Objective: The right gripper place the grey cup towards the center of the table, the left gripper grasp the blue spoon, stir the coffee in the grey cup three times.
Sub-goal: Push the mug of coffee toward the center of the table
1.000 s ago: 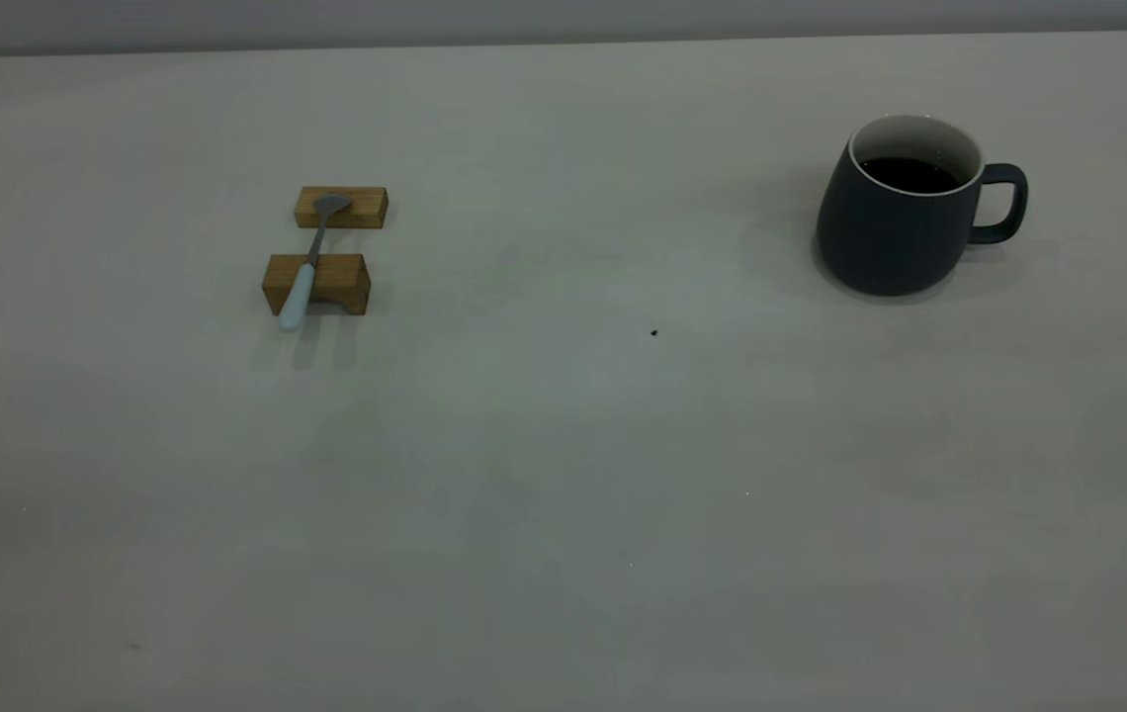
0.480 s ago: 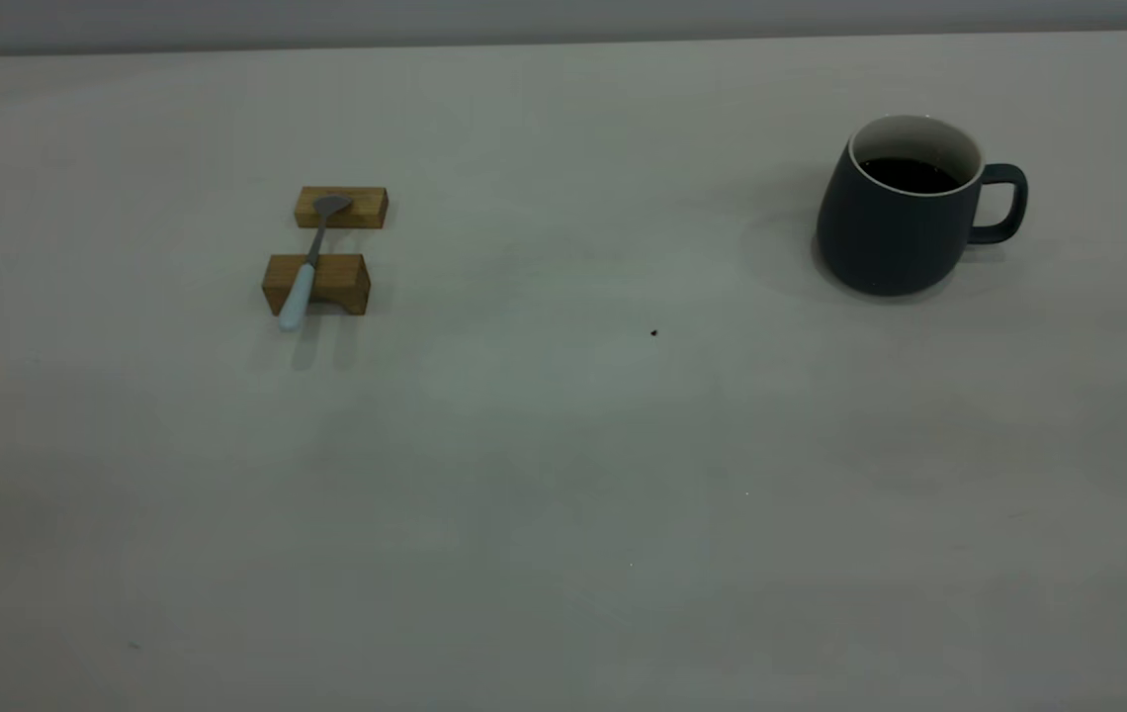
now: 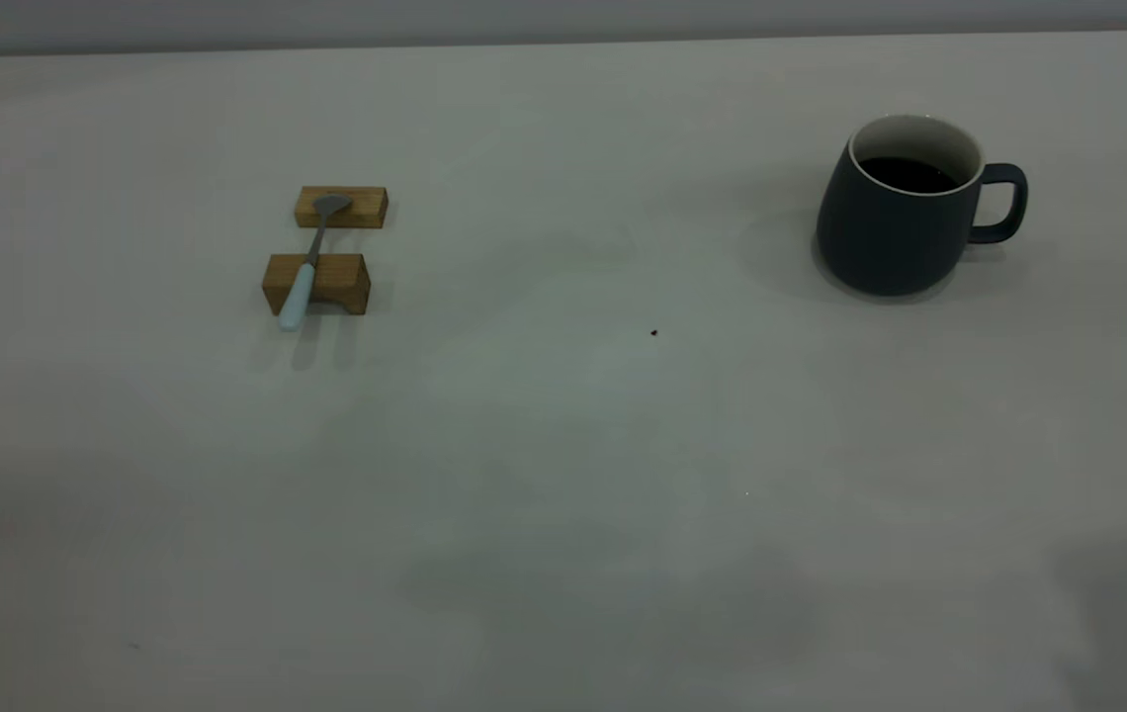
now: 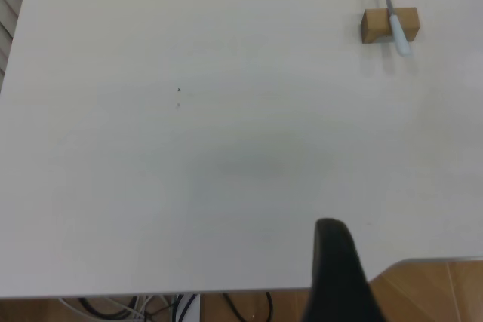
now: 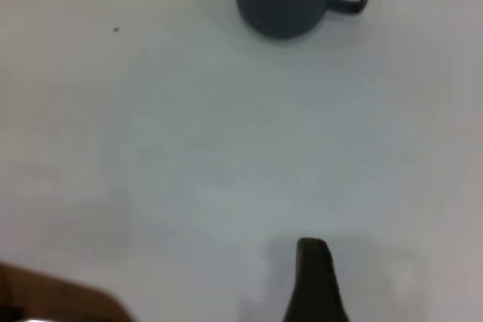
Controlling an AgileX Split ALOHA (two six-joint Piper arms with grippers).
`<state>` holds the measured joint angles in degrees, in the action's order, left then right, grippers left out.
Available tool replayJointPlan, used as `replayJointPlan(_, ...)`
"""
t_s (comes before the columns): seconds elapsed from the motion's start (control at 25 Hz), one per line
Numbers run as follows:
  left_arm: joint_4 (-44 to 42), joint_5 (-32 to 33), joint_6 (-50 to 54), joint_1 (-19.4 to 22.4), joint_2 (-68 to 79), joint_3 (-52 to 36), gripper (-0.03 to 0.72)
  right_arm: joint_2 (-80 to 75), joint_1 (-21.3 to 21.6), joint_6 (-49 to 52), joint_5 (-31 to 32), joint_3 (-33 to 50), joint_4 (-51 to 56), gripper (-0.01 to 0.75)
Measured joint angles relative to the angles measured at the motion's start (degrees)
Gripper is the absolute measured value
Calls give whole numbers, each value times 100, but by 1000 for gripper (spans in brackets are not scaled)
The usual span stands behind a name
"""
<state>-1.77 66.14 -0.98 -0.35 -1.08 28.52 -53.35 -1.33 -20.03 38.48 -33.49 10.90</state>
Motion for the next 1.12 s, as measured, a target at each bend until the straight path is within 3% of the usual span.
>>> replayJointPlan(0.32,0,0,0,0,0,0,544,-2915,0,-1607,-477,-1369,38,591)
replayJointPlan(0.56,0,0,0,0,0,0,544,-4420,0,-4565,-1044,-1988,469,591)
replayJointPlan(0.8,0,0,0,0,0,0,544,-5943,5,-7577,-1373,-2733,1681,588)
replayJointPlan(0.92,0,0,0,0,0,0,544,-6536,67,-8513,-1409,-3128,2068,585)
replayJointPlan(1.12,0,0,0,0,0,0,544,-7068,316,-9098,-1570,-3616,2155,538)
